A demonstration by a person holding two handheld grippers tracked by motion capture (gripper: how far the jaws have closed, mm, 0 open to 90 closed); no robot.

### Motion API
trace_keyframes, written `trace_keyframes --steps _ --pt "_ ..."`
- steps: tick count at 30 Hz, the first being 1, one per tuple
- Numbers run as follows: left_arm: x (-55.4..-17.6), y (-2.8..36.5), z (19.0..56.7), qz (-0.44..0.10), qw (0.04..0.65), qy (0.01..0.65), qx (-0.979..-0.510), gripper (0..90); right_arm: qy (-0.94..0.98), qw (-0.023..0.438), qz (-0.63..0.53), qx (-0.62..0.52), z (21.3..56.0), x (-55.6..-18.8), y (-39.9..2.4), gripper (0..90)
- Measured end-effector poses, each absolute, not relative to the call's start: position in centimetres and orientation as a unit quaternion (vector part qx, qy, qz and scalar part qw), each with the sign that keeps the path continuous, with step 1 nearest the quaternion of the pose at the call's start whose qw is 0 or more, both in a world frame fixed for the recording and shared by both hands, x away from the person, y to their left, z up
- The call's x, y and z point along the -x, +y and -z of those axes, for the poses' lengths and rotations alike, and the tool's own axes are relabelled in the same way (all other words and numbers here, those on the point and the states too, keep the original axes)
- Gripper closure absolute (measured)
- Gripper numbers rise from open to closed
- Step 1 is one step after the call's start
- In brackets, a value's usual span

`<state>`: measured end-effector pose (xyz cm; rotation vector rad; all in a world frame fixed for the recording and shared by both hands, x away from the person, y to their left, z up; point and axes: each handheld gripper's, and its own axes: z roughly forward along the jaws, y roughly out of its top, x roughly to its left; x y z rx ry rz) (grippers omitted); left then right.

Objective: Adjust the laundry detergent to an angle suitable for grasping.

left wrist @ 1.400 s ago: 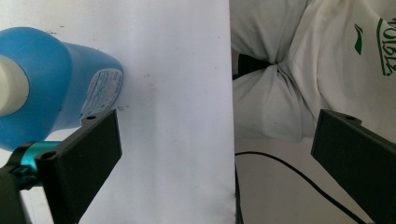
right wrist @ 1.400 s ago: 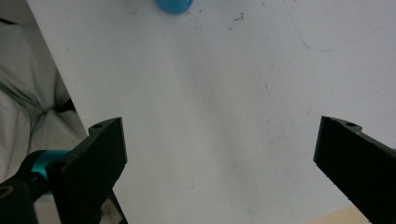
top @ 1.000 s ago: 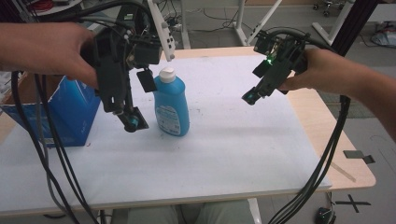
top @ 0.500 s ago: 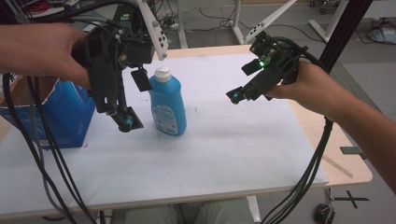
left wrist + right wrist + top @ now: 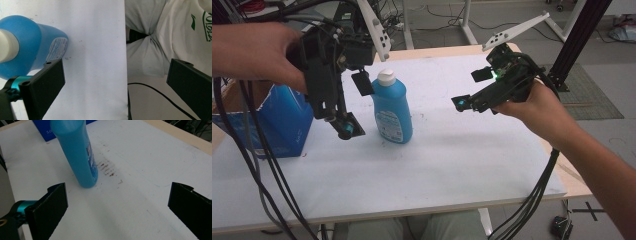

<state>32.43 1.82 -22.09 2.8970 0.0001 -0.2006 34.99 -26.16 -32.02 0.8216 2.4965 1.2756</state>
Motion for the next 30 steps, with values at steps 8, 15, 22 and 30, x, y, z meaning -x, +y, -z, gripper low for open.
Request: trace_keyframes --steps 8,15,22,30 --pt "-32.4 2.3 22.0 0.068 0.118 0.006 -0.991 1.7 0.832 0.113 -0.467 -0.276 33.4 -34.4 -25.0 1.7" --pt "-32.4 2.6 22.0 0.067 0.118 0.006 -0.991 1.7 0.821 0.106 -0.488 -0.276 34.6 -34.3 -23.5 1.7" --pt "-32.3 2.9 21.8 0.064 0.118 0.005 -0.991 1.7 0.816 0.102 -0.503 -0.265 35.4 -34.4 -22.0 1.7" --pt "-32.2 3.6 21.8 0.061 0.114 0.008 -0.992 1.7 0.816 0.095 -0.508 -0.257 36.1 -34.8 -20.2 1.7"
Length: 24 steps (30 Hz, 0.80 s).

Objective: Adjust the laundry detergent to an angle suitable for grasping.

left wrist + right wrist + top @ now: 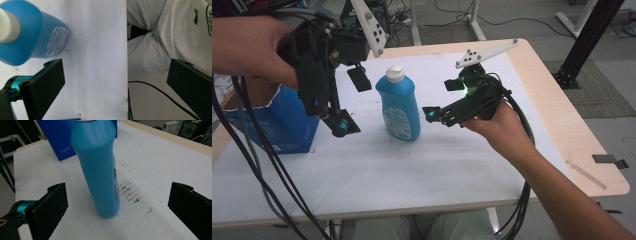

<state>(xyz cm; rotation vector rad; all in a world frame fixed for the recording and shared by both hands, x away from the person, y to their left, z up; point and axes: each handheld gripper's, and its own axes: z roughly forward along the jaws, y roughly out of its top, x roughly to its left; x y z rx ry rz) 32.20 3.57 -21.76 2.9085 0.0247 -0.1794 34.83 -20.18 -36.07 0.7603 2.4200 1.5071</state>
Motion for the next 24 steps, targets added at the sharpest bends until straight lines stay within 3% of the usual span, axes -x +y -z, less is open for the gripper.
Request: trace_keyframes --steps 24 --pt "-32.7 5.7 21.7 0.057 0.118 0.028 -0.991 1.7 0.843 0.069 -0.478 -0.236 37.5 -36.7 -15.5 1.7"
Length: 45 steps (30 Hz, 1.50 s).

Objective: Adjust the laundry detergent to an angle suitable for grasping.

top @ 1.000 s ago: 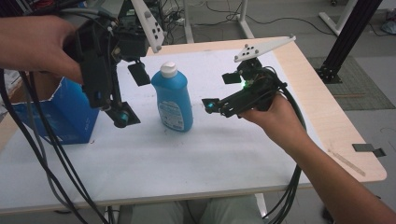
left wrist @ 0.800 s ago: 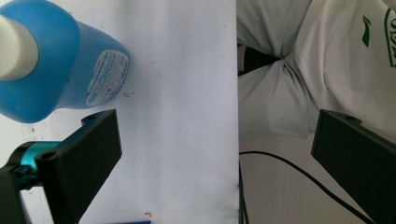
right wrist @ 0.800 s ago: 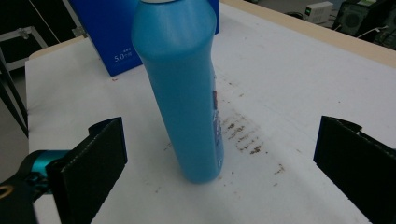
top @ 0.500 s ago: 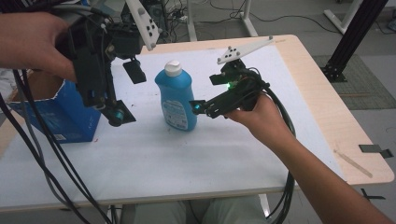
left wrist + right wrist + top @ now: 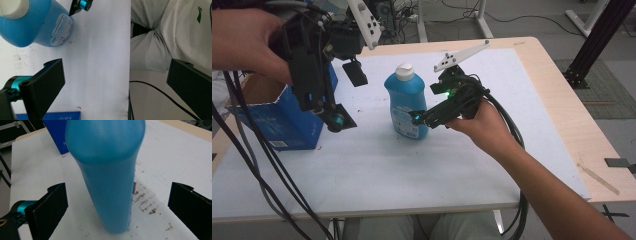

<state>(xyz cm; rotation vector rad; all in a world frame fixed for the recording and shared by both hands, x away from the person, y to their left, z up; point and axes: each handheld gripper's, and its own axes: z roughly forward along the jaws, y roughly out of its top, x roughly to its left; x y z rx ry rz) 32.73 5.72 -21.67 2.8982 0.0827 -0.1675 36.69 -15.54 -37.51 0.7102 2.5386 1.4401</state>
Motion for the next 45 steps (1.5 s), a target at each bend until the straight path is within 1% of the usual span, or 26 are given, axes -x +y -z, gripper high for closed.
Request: trace_keyframes --steps 14,23,26,28,37,42,44,45 --pt "-33.0 6.5 21.9 0.059 0.12 0.033 -0.991 1.7 0.844 0.065 -0.479 -0.234 38.0 -37.4 -13.6 2.2" --pt "-33.1 6.7 22.1 0.06 0.121 0.034 -0.99 1.7 0.842 0.069 -0.481 -0.236 38.5 -37.7 -13.1 4.5" --pt "-33.1 6.8 22.1 0.06 0.123 0.035 -0.99 1.7 0.842 0.069 -0.479 -0.238 38.6 -37.7 -13.0 7.4" --pt "-33.1 6.8 22.1 0.06 0.122 0.036 -0.99 1.7 0.84 0.065 -0.484 -0.234 38.7 -37.9 -13.0 15.6" --pt "-33.1 7.0 22.2 0.061 0.124 0.037 -0.99 1.7 0.844 0.066 -0.477 -0.237 39.1 -37.8 -12.8 15.8" --pt "-33.1 7.1 22.2 0.061 0.124 0.039 -0.99 1.7 0.842 0.066 -0.478 -0.24 39.3 -37.9 -12.8 17.3" --pt "-33.2 7.1 22.2 0.061 0.124 0.04 -0.99 1.7 0.843 0.067 -0.476 -0.239 39.4 -37.8 -12.9 26.6" --pt "-33.2 7.1 22.2 0.061 0.123 0.039 -0.99 1.7 0.844 0.07 -0.476 -0.238 39.4 -37.8 -12.9 26.6"
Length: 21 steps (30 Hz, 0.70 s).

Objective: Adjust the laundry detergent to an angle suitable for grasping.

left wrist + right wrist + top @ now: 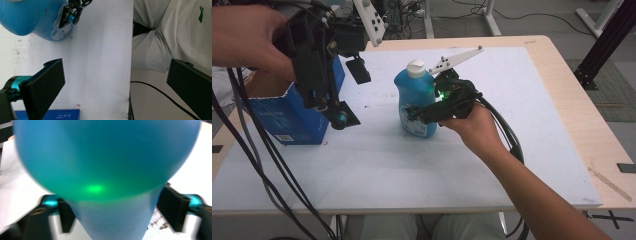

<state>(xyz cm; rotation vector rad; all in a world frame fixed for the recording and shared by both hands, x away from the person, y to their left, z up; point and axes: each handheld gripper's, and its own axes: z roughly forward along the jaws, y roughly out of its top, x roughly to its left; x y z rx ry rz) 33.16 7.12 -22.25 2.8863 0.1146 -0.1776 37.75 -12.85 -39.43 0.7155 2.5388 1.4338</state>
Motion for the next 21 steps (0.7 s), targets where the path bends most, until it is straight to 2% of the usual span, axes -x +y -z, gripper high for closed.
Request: trace_keyframes --steps 5,21 --pt "-33.14 7.17 22.27 0.062 0.123 0.041 -0.99 1.7 0.843 0.073 -0.476 -0.238 39.43 -37.79 -12.87 27.5" --pt "-33.34 7.34 22.54 0.064 0.124 0.042 -0.989 1.7 0.843 0.072 -0.484 -0.224 39.39 -37.76 -12.95 38.2"
